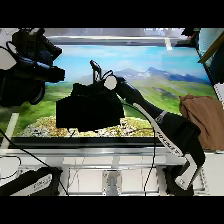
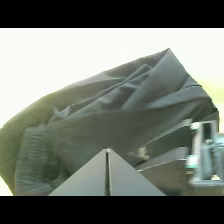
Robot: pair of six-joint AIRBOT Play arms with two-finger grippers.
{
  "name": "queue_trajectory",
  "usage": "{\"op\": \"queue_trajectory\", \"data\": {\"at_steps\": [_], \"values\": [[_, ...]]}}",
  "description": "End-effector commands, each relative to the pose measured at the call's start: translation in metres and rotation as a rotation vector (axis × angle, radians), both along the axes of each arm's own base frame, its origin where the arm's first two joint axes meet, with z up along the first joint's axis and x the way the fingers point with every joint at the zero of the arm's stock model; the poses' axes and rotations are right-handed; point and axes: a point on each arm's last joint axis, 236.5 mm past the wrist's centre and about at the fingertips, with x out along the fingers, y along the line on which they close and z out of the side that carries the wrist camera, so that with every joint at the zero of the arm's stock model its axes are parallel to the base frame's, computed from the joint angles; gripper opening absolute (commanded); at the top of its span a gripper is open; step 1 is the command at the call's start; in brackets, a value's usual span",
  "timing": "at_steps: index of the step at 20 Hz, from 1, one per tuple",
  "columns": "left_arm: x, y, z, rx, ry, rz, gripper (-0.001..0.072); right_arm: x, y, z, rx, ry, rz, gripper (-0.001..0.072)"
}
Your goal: Fold the clothes and pants, and hang the long-sleeved shirts on hangers.
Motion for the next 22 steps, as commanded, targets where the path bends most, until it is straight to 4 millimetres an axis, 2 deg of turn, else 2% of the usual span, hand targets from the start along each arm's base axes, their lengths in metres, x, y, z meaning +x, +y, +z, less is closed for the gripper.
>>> {"op": "queue_trajectory", "data": {"at_steps": [1, 3, 5, 6, 7, 8, 9, 11, 13, 16, 19, 22], "values": [[-0.002, 0.012, 0.0, 0.018, 0.008, 0.026, 0.0018, -0.009, -0.037, 0.001, -0.129, -0.046, 0.181, 0.0493], [-0.002, 0.012, 0.001, 0.018, 0.005, 0.027, 0.0018, 0.008, -0.126, -0.016, -0.413, -0.033, 0.206, 0.0493], [-0.001, 0.012, 0.001, 0.017, 0.001, 0.028, 0.0018, 0.031, -0.231, -0.027, -0.672, 0.023, 0.121, 0.0494], [0.0, 0.012, 0.001, 0.016, 0.0, 0.029, 0.0018, 0.041, -0.265, -0.03, -0.715, 0.06, 0.072, 0.0493], [0.001, 0.012, 0.001, 0.015, -0.001, 0.03, 0.0018, 0.049, -0.289, -0.036, -0.706, 0.103, 0.027, 0.0487], [0.001, 0.012, 0.0, 0.011, 0.0, 0.036, 0.0018, 0.055, -0.301, -0.045, -0.659, 0.153, -0.005, 0.0482], [0.002, 0.012, 0.0, 0.005, 0.003, 0.046, 0.0018, 0.055, -0.305, -0.056, -0.57, 0.223, -0.009, 0.0476], [0.003, 0.012, -0.002, 0.003, 0.009, 0.049, 0.0018, 0.051, -0.292, -0.073, -0.291, 0.349, 0.054, 0.0471], [0.004, 0.012, -0.004, 0.003, 0.013, 0.049, 0.0018, 0.062, -0.29, -0.093, -0.123, 0.382, 0.061, 0.0501], [0.004, 0.012, -0.005, -0.008, 0.023, 0.066, 0.0018, 0.065, -0.29, -0.134, -0.074, 0.464, 0.057, 0.0691], [0.005, 0.011, -0.007, -0.008, 0.028, 0.067, 0.0018, 0.054, -0.273, -0.164, -0.052, 0.529, 0.099, 0.0689], [0.005, 0.011, -0.008, -0.015, 0.033, 0.078, 0.0018, 0.046, -0.24, -0.173, 0.001, 0.544, 0.141, 0.0687]]}}
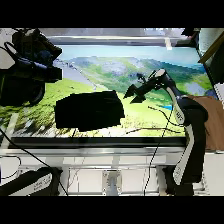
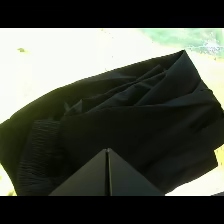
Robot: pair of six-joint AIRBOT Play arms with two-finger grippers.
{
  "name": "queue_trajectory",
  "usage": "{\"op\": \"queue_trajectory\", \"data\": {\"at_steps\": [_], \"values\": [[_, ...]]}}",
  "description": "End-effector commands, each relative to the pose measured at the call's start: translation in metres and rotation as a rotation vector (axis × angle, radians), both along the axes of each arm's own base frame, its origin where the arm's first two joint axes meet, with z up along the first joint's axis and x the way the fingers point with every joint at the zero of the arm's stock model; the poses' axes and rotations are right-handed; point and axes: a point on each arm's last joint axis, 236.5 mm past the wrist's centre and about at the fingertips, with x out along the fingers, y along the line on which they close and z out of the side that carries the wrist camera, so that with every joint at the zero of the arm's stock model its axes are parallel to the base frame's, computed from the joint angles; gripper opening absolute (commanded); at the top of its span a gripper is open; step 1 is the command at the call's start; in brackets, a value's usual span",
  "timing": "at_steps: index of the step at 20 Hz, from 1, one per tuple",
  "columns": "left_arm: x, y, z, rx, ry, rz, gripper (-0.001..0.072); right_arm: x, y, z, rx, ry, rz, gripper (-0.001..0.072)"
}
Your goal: Fold the clothes and pants, and hang the long-sleeved shirts on hangers.
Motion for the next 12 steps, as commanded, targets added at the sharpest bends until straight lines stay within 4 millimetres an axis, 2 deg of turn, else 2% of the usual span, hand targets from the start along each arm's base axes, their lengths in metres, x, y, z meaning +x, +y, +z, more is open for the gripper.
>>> {"op": "queue_trajectory", "data": {"at_steps": [1, 3, 7, 8, 10, 11, 12], "values": [[0.0, 0.0, -0.001, -0.005, 0.006, 0.01, 0.0017, -0.005, 0.037, -0.013, 0.077, 0.018, 0.01, 0.0687], [0.0, 0.0, -0.001, -0.005, 0.005, 0.009, 0.0018, -0.008, 0.059, -0.015, 0.074, -0.006, 0.022, 0.0686], [0.0, 0.0, -0.001, -0.005, 0.005, 0.009, 0.0018, -0.03, 0.105, -0.005, 0.133, -0.011, 0.091, 0.0675], [0.0, 0.0, -0.001, -0.005, 0.005, 0.009, 0.0018, -0.034, 0.115, -0.001, 0.151, -0.009, 0.101, 0.0576], [0.0, 0.001, -0.001, -0.003, 0.005, 0.01, 0.0018, -0.037, 0.125, 0.009, 0.173, -0.021, 0.123, 0.0179], [0.001, 0.001, -0.001, -0.001, 0.005, 0.01, 0.0018, -0.037, 0.125, 0.018, 0.188, -0.042, 0.149, 0.003], [0.001, 0.001, -0.001, 0.0, 0.005, 0.01, 0.0018, -0.032, 0.121, 0.032, 0.207, -0.076, 0.175, 0.0015]]}}
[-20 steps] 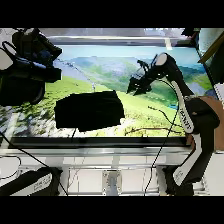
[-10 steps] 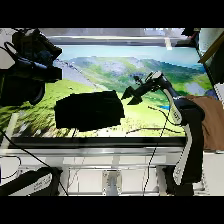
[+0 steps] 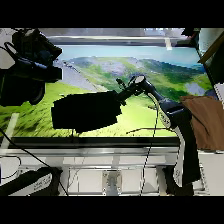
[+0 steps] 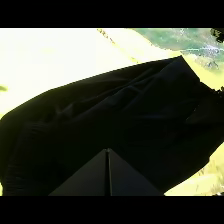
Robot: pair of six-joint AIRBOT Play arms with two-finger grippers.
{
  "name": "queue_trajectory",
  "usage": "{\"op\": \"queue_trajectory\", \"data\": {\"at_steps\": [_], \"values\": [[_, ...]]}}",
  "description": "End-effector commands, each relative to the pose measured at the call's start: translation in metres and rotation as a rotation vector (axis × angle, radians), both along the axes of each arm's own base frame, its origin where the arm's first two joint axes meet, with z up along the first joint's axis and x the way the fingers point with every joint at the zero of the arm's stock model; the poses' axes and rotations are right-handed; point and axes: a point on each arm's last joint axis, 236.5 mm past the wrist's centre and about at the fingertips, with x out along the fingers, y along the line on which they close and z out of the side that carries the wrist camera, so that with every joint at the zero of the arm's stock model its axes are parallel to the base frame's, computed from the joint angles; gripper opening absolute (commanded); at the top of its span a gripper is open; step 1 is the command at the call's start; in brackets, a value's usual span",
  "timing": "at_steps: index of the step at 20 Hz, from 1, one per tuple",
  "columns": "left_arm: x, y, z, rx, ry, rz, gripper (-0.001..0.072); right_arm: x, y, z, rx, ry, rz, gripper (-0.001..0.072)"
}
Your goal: Fold the clothes and pants, and hang the long-sleeved shirts on hangers.
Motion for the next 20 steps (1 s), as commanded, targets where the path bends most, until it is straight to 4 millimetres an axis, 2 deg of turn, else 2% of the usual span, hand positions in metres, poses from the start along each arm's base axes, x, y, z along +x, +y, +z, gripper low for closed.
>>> {"op": "queue_trajectory", "data": {"at_steps": [1, 3, 5, 7, 9, 12, 16, 18, 20], "values": [[0.0, 0.001, -0.001, 0.005, 0.0, -0.001, 0.0018, 0.006, 0.003, 0.04, 0.07, -0.073, 0.061, 0.0011], [0.0, 0.001, -0.001, 0.005, 0.0, -0.001, 0.0018, 0.031, -0.027, 0.074, 0.061, -0.167, 0.046, 0.0011], [0.0, 0.001, -0.001, 0.005, 0.0, -0.001, 0.0018, 0.058, -0.08, 0.097, -0.027, -0.232, -0.046, 0.0011], [0.0, 0.001, -0.001, 0.005, 0.0, -0.001, 0.0018, 0.072, -0.155, 0.11, -0.166, -0.283, -0.13, 0.001], [0.0, 0.001, -0.001, 0.005, 0.0, -0.001, 0.0018, 0.071, -0.233, 0.122, -0.298, -0.295, -0.211, 0.001], [0.0, 0.001, -0.001, 0.005, -0.001, -0.001, 0.0018, 0.045, -0.344, 0.155, -0.407, -0.271, -0.354, 0.0009], [0.0, 0.001, -0.001, 0.004, -0.001, -0.001, 0.0018, -0.002, -0.473, 0.208, -0.531, -0.305, -0.643, 0.001], [0.0, 0.001, -0.001, 0.004, -0.001, -0.001, 0.0018, -0.04, -0.531, 0.229, -0.625, -0.304, -0.797, 0.001], [0.0, 0.001, 0.0, 0.004, -0.001, -0.001, 0.0018, -0.083, -0.567, 0.242, -0.669, -0.276, -0.934, 0.0009]]}}
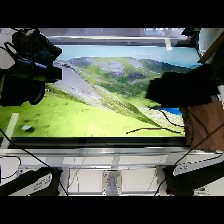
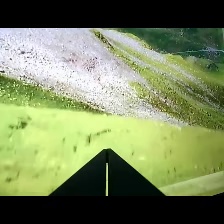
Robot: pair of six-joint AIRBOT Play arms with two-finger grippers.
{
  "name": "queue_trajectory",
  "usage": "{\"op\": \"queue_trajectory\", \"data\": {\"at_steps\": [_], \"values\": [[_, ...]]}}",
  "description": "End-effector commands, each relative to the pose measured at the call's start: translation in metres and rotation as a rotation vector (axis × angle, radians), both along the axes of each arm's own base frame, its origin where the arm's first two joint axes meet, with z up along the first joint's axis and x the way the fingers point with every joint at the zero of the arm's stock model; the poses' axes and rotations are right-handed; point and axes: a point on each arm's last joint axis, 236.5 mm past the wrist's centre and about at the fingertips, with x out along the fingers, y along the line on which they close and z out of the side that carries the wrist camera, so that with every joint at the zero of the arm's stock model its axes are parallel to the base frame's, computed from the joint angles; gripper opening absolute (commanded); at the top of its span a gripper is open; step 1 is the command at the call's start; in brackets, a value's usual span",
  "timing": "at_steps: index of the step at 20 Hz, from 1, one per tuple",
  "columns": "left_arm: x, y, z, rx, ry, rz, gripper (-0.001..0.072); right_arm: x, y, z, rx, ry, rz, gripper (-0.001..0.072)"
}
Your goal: Fold the clothes and pants, and hang the long-sleeved shirts on hangers.
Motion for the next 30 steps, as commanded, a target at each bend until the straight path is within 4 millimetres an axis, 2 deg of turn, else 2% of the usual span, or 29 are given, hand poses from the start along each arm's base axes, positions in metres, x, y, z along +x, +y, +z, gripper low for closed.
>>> {"op": "queue_trajectory", "data": {"at_steps": [1, 3, 5, 6, 7, 8, 9, 11, 13, 15, 16, 17, 19, 20, 21, 22, 24, 27, 30], "values": [[0.0, 0.0, 0.0, 0.0, 0.0, 0.001, 0.0018, -0.083, -0.071, 0.025, -0.062, 0.011, -0.269, 0.0009], [0.0, 0.0, 0.0, 0.0, 0.0, 0.0, 0.0018, -0.123, -0.08, 0.019, -0.036, 0.045, -0.374, 0.0009], [0.0, 0.0, 0.0, 0.0, 0.0, 0.0, 0.0018, -0.161, -0.081, -0.005, -0.012, 0.132, -0.463, 0.001], [0.0, 0.0, 0.0, 0.0, 0.0, 0.0, 0.0018, -0.175, -0.075, -0.019, 0.019, 0.176, -0.491, 0.0011], [0.0, 0.0, 0.0, 0.0, 0.0, 0.0, 0.0018, -0.186, -0.063, -0.033, 0.072, 0.222, -0.503, 0.0044], [0.0, 0.0, 0.0, 0.0, 0.0, 0.0, 0.0018, -0.195, -0.053, -0.045, 0.108, 0.264, -0.518, 0.0251], [0.0, 0.0, 0.0, 0.0, 0.0, 0.0, 0.0018, -0.206, -0.047, -0.056, 0.114, 0.316, -0.531, 0.0412], [0.0, 0.0, 0.0, 0.0, 0.001, 0.0, 0.0018, -0.233, -0.055, -0.061, 0.04, 0.419, -0.596, 0.041], [0.0, 0.0, 0.0, 0.0, 0.001, 0.0, 0.0018, -0.244, -0.072, -0.043, -0.064, 0.424, -0.641, 0.0409], [0.0, 0.0, 0.0, 0.0, 0.0, 0.0, 0.0018, -0.229, -0.092, -0.007, -0.153, 0.309, -0.674, 0.0406], [0.0, 0.0, 0.0, 0.0, 0.001, 0.0, 0.0018, -0.208, -0.099, 0.015, -0.169, 0.195, -0.698, 0.0405], [0.0, 0.0, 0.0, 0.0, 0.001, 0.0, 0.0018, -0.173, -0.094, 0.043, -0.136, 0.031, -0.669, 0.0404], [0.0, 0.0, 0.0, 0.0, 0.001, 0.0, 0.0018, -0.102, -0.048, 0.103, 0.0, -0.294, -0.483, 0.0404], [0.0, 0.0, 0.0, -0.001, 0.002, 0.0, 0.0018, -0.077, -0.016, 0.128, 0.05, -0.415, -0.358, 0.0404], [0.0, 0.0, -0.001, -0.001, 0.003, 0.0, 0.0018, -0.061, 0.012, 0.141, 0.075, -0.477, -0.252, 0.0404], [0.0, 0.0, 0.0, -0.001, 0.002, -0.001, 0.0018, -0.049, 0.038, 0.144, 0.072, -0.492, -0.158, 0.0404], [0.0, -0.001, 0.0, -0.003, 0.003, -0.001, 0.0018, -0.035, 0.075, 0.131, 0.042, -0.444, -0.036, 0.0405], [0.0, -0.001, 0.0, -0.003, 0.003, -0.001, 0.0018, -0.025, 0.107, 0.105, -0.056, -0.347, 0.075, 0.0405], [-0.001, -0.001, -0.001, -0.003, 0.004, -0.002, 0.0019, -0.021, 0.136, 0.097, -0.07, -0.322, 0.164, 0.0404]]}}
